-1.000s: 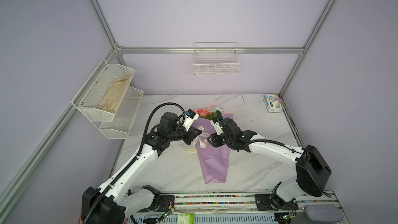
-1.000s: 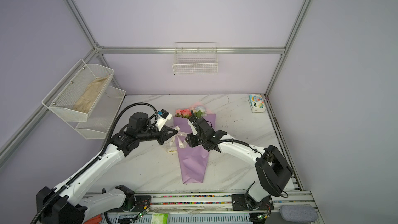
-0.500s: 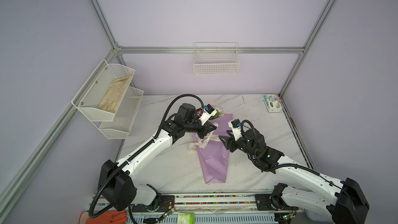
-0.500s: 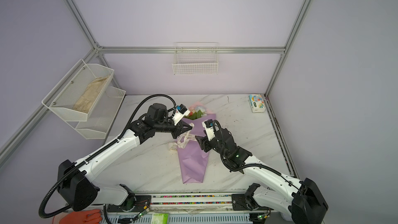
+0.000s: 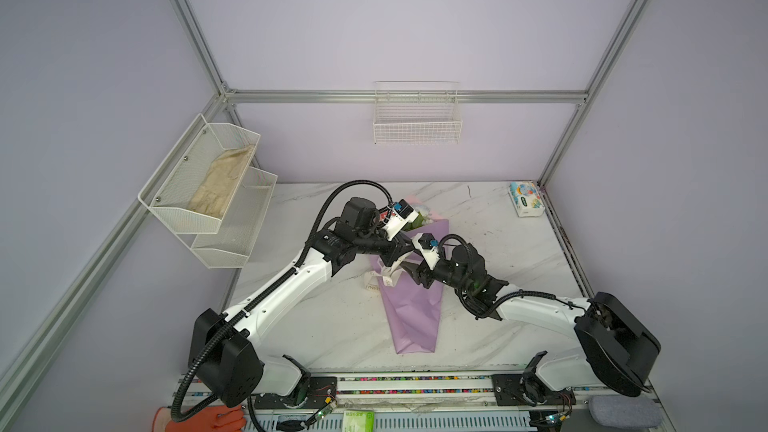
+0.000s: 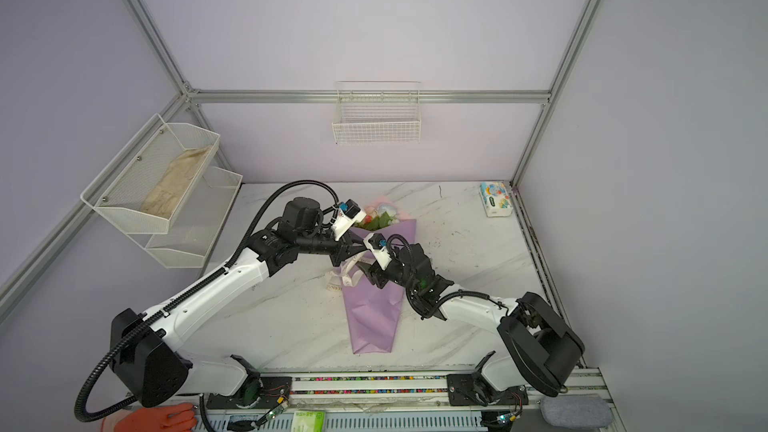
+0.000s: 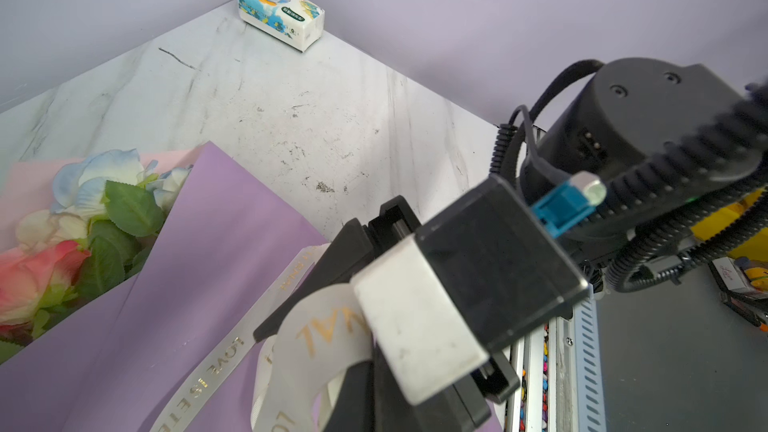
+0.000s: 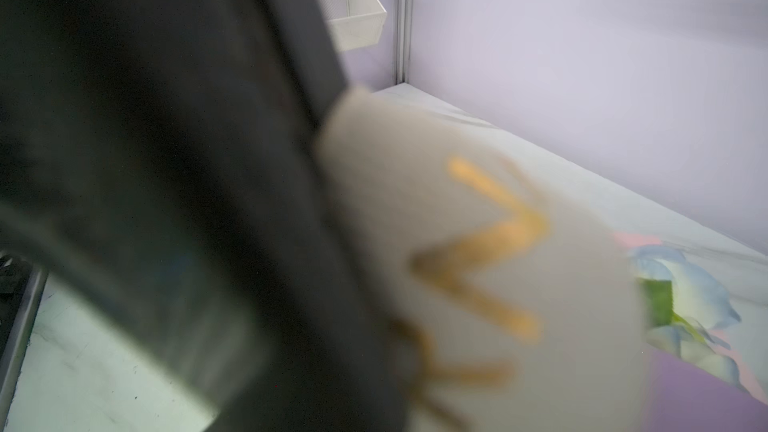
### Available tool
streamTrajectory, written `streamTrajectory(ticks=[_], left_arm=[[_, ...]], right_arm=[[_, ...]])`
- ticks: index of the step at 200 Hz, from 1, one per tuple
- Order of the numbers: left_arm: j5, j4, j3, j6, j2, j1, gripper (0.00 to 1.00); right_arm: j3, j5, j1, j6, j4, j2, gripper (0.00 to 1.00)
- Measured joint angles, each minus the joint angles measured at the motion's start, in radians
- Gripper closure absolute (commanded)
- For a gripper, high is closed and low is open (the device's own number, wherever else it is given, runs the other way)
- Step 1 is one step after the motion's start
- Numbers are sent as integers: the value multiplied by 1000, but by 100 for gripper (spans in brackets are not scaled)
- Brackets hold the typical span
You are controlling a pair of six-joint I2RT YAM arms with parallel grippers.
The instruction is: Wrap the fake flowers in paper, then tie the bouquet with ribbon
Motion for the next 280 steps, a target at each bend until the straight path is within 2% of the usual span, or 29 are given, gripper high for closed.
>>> streamTrajectory(ticks=[43, 63, 83, 88, 100, 113, 129, 138, 148, 165, 190, 204, 246, 280], left_arm=[[-11, -11, 0, 14, 0, 1, 100], [-18, -11, 0, 16, 0, 2, 100], [-39, -14, 0, 17, 0, 3, 100], [-43, -14, 0, 17, -1, 5, 100], [-58, -13, 0, 16, -5, 6, 100], [-79, -5, 0, 16, -16, 6, 100], [-129, 6, 0, 13, -37, 6, 99], [-161, 15, 0, 9, -51, 8, 88], [-193, 25, 0, 5, -64, 9, 81], [-238, 39, 0, -16, -82, 12, 45], [-298, 38, -5, -71, -88, 31, 32], [-316, 57, -19, -110, -92, 54, 26], [-367, 75, -139, -372, -100, 201, 24], [-294, 83, -139, -484, 8, 226, 24]], right_arm=[[41, -97, -5, 30, 153, 96, 38], [53, -136, -6, 61, 228, 138, 43], [60, -169, -10, 90, 274, 171, 65], [61, -174, -11, 99, 277, 177, 76], [61, -179, -14, 118, 285, 184, 91], [61, -171, -21, 138, 283, 184, 100], [52, -143, -32, 158, 282, 167, 100], [41, -114, -42, 168, 272, 142, 100], [34, -66, -53, 171, 238, 100, 100], [32, 30, -65, 152, 156, 17, 100], [33, 156, -71, 99, 54, -90, 100], [33, 205, -71, 72, 7, -117, 100], [32, 286, -70, -6, -142, -226, 100], [32, 277, -70, -34, -180, -238, 100]])
